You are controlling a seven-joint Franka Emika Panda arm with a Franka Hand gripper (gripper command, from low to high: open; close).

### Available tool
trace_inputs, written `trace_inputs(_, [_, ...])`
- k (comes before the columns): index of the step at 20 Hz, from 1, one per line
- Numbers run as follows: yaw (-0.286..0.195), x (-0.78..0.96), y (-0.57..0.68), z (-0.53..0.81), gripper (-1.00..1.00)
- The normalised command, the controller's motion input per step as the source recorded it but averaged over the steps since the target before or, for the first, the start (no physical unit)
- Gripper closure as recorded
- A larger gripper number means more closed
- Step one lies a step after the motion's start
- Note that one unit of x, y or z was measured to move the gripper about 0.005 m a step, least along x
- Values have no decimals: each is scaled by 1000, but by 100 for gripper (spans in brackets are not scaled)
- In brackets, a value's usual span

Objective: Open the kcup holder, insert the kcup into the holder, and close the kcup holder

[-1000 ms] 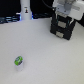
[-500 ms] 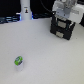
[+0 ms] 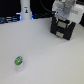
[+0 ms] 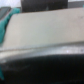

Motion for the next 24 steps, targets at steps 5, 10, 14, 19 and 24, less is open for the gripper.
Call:
trace_inputs(5, [0,615,-112,170,100])
trace_inputs(10, [-33,940,-258,214,100])
trace_inputs(14, [-49,968,-280,177,100])
trace_inputs(19, [-54,964,-276,202,100])
trace_inputs(24, [-57,958,-289,210,100])
